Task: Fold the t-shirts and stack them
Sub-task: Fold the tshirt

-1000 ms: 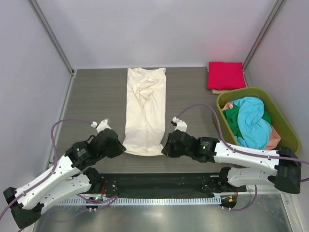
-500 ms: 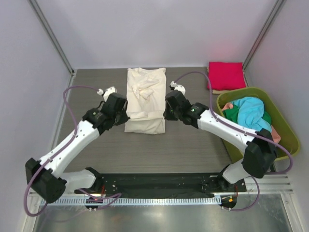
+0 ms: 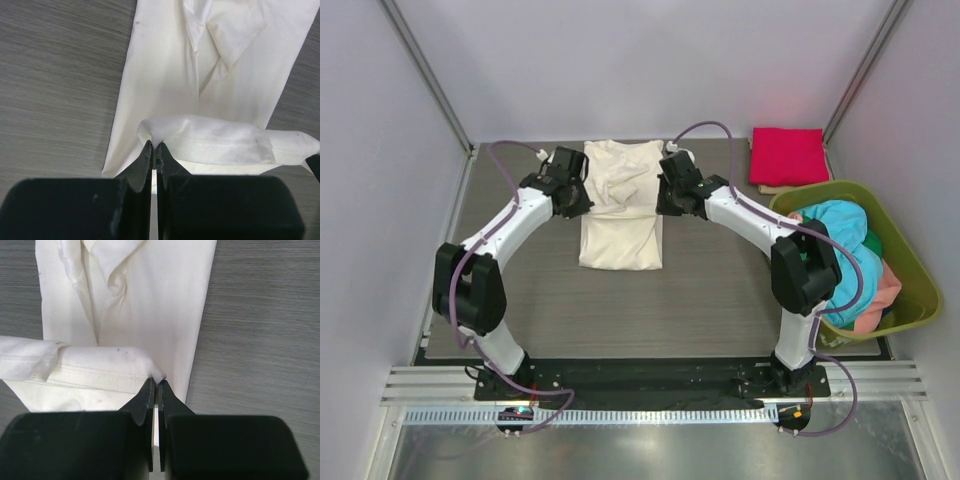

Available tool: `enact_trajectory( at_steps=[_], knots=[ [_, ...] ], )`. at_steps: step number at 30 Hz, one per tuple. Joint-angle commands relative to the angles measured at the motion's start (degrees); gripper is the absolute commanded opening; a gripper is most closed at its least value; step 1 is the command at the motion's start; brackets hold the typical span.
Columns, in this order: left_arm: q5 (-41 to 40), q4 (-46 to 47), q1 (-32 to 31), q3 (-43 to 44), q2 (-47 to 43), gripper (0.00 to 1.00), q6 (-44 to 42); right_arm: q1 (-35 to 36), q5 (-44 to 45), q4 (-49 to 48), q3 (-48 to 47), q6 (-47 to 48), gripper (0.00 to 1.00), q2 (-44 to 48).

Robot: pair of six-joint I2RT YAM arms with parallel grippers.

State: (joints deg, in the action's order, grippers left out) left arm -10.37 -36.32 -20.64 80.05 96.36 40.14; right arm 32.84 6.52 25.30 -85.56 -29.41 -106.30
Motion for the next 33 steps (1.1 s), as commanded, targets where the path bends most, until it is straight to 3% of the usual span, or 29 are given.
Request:
enact_trajectory(
  at_steps=[1,13,14,15,16,17,18,19,21,23,27,31,33],
  knots=[
    [0.7,1.2,2.3,4.9,2.9,0.0,-3.8,-1.9,-0.1,0.5,-4.6,2.4,0.01,-2.4],
    [2.6,-1.7,5.5,16.2,17.0,0.03,-5.5,-5.9,-4.1,1.9,-15.1,3.0,0.01,-13.0],
    [3.2,-2.1,5.9,18.9,18.9,0.05,-5.6,-6.1,-4.4,2.3,-16.4,3.0,0.04,-15.1],
    [3.1,-4.3,6.1,20.8,20.3,0.07,-5.4,-6.7,-4.8,2.8,-19.3,3.2,0.31,-16.2],
    [3.5,-5.6,6.9,22.9,21.6,0.26,-5.3,-7.1,-5.3,3.4,-21.1,3.5,0.5,-17.4],
    [4.2,-7.0,7.4,25.8,24.1,0.42,-5.5,-7.4,-5.3,5.5,-23.1,3.6,0.62,-19.7],
    [5.5,-9.5,7.9,31.0,25.2,0.55,-5.6,-8.2,-5.3,6.9,-27.7,3.4,0.71,-21.0],
    [6.0,-11.2,8.2,34.3,26.2,0.67,-5.7,-8.6,-5.4,8.1,-29.8,3.4,0.73,-21.7],
    [5.6,-16.4,8.3,41.9,27.7,0.75,-6.2,-9.3,-5.4,10.5,-33.6,3.7,0.76,-22.0],
    [5.6,-16.9,8.3,42.6,26.2,0.8,-6.7,-9.4,-4.7,11.0,-33.4,4.2,0.77,-20.2],
    [6.3,-11.6,8.3,30.3,13.9,0.81,-5.9,-8.8,-5.7,9.0,-21.5,3.4,0.77,-13.2],
    [9.7,-2.5,8.3,4.4,1.6,0.81,-2.1,-7.5,-12.1,-0.6,-3.4,0.6,0.78,-2.6],
    [11.6,3.2,8.2,-3.7,-2.6,0.8,-0.6,-6.6,-14.5,-3.5,5.7,-0.6,0.78,0.1]
  ],
)
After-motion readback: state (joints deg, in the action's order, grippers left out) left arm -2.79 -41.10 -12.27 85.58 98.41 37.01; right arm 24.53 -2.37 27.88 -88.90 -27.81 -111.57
